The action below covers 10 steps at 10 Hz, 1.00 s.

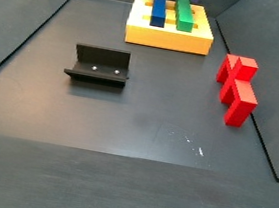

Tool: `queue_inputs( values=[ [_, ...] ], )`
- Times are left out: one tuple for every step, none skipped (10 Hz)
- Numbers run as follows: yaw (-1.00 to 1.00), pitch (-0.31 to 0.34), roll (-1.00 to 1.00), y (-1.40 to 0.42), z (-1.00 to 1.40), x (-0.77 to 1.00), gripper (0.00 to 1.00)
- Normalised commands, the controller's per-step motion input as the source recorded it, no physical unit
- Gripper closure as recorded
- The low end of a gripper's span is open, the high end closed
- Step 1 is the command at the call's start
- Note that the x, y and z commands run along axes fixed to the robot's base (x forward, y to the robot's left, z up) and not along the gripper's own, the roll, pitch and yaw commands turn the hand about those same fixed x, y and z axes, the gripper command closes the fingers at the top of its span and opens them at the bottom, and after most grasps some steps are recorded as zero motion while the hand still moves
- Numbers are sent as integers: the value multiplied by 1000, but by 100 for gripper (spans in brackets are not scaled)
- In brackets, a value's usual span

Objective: Pick up the purple object. Move up. Place the purple object on the fixture. Regrasp the purple object. Move to above the board. Insert the purple object.
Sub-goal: Insert the purple object.

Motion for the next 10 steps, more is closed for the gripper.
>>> queue_inputs(
  values=[
    [0, 0, 0, -6, -120, 109, 100],
    [0, 0, 0, 0, -111, 263, 100],
    [0, 0, 0, 0, -106, 240, 100],
    [0, 0, 0, 11, -77, 180, 100],
    [0, 0, 0, 37, -149, 0, 100],
    [0, 0, -3, 46, -11, -177, 100],
    [0, 0, -74, 29, 71, -83, 100],
    [0, 0, -126, 26, 191, -37, 100],
    [0, 0, -103, 0, 69, 0, 100],
    [0, -1, -46, 0, 0, -11, 100]
  ],
)
